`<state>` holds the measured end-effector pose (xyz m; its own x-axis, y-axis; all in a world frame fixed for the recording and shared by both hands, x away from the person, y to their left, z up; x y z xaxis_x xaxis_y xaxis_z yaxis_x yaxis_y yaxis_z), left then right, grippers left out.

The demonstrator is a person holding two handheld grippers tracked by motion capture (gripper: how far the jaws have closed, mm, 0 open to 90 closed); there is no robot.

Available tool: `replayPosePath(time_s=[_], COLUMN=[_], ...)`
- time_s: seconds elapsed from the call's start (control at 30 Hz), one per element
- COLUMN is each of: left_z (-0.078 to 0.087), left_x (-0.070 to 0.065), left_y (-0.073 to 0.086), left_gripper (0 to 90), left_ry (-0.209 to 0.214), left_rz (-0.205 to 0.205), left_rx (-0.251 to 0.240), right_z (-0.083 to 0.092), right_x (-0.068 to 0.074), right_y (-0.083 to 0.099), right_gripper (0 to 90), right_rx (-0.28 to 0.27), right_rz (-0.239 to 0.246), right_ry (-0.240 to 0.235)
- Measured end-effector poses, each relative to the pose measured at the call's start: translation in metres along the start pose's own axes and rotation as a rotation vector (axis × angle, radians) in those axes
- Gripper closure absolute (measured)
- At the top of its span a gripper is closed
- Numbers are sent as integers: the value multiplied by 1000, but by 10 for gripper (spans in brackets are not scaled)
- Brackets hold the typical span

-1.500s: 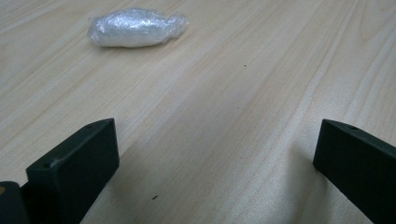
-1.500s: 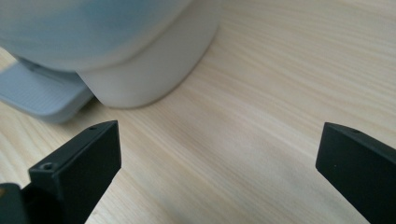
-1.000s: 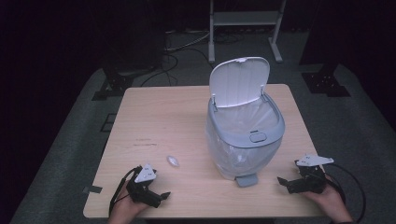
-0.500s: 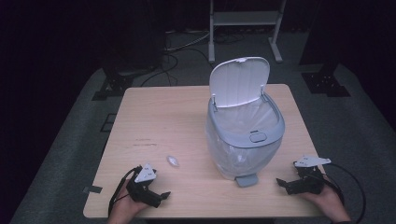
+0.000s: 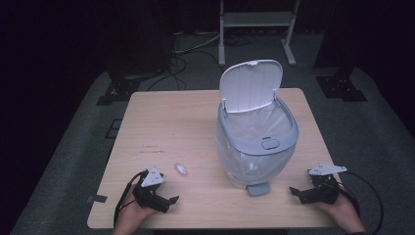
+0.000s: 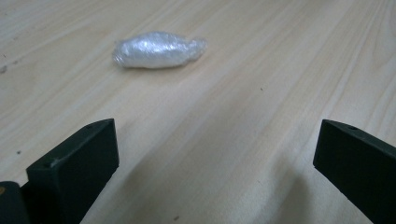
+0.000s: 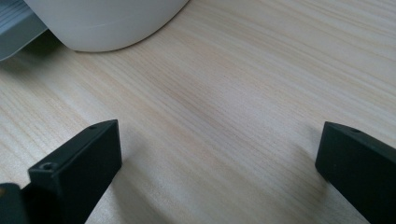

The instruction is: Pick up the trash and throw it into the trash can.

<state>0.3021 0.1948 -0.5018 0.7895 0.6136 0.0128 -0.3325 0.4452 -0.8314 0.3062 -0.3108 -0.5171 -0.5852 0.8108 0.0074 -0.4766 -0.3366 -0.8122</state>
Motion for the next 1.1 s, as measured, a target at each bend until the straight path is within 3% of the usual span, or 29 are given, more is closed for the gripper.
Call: replayPosePath(time_s=[0.43,0.67,0.83,1.1], left_z=[-6,-14,-23,-39], left_x=[10,17,22,27], left_y=[-16,-25,-29,-32], left_gripper=[0,0,0,0], left_ry=[-4,-11,-16,-22], left_rz=[11,-9,-1,1], left_rx=[-47,-47,-63,-42], right_z=[0,0,0,0], right_x=[0,0,0,0], right_y=[0,0,0,0], right_gripper=[0,0,0,0], right_rx=[0,0,0,0], right_rz=[-2,-2,-1,-2], right_ry=[1,1,1,1])
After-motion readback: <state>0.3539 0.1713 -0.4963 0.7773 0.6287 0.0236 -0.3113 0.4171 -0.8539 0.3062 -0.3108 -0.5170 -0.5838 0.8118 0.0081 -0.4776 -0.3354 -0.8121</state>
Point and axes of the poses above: each handheld gripper's, and its own axes: z roughly backward along the jaws, y roughly out of its underside, x roughly to its left, the point moved 4 cm from there along -z, roughly forward along the jaws, and after that the axes turned 9 degrees about -x, right-handed, at the moved point
